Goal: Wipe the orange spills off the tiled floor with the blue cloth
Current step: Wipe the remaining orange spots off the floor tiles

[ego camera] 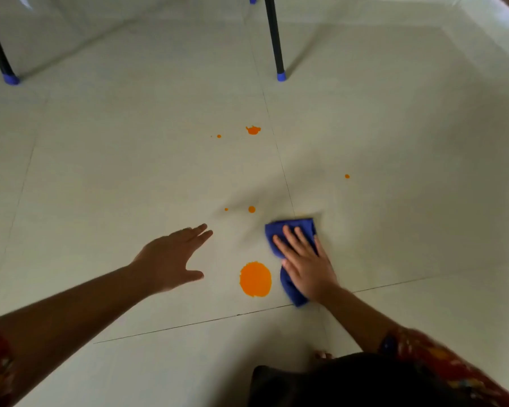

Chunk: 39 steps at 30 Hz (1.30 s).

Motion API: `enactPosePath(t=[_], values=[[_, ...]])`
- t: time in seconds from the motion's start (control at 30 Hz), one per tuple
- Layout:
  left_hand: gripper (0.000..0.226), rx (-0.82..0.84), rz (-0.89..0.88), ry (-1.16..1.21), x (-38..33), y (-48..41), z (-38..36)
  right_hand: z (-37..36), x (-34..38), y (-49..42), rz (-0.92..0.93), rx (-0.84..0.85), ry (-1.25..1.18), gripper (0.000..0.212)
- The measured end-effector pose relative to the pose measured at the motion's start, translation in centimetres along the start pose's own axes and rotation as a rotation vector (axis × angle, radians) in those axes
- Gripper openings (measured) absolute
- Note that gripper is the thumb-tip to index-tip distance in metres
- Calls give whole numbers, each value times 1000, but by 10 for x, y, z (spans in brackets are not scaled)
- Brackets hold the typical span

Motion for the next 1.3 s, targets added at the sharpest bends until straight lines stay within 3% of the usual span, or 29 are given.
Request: enactPosePath(t=[0.07,0.1,0.23,0.33,0.37,0.43,0.5,0.57,0.63,0.7,0.9,1.0,1.07,1.1,1.23,1.3], values=[[87,-21,23,-28,2,-7,11,-9,-13,34,153,-5,62,57],[85,-32,55,-27,1,-14,17,-6,-32,42,146,11,45,58],[81,-92,180,111,-20,-43,16,15,-102,-4,-219,1,-18,63],[78,-123,182,180,-50,-75,4,20,-84,-58,-307,-26,-46,68],[76,-133,173,184,-59,-82,1,19,-66,-62,-249,-69,-44,66],[75,-134,151,190,-71,-90,-3,5,-35,-38,44,-101,-18,57],[75,-131,137,202,-75,-92,-1,-7,-37,4,301,-39,-8,51],[73,-148,148,224,-68,-91,3,-5,-66,17,204,-105,-105,48],[72,-153,163,230,-61,-92,6,18,-90,12,-185,-191,-443,40],[71,-146,152,211,-57,-94,8,52,-94,6,-483,-158,-950,30],[82,-80,-73,-8,-48,-75,3,87,-62,24,-659,-128,-2212,33],[85,-10,-221,-41,-44,-43,-1,67,-42,36,-741,-20,-2494,55],[80,-26,-281,-74,-41,-20,-2,65,-27,41,-691,66,-2483,66],[77,-38,-302,-99,-39,-7,-5,67,-20,43,-673,120,-2411,60],[75,-19,-251,-44,-34,33,-24,69,-11,45,-674,181,-2150,12],[78,-30,-174,-3,-36,46,-42,79,-3,46,-479,132,-1836,40]])
Point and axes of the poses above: each hand's wrist, its own y-axis away from the middle knuckle, its own z-axis out of the back of the hand, x = y × z, the point moved 1 cm from there along -y, towards the middle knuckle, and after that the axes turned 5 degrees about -z, right-handed, at the moved point
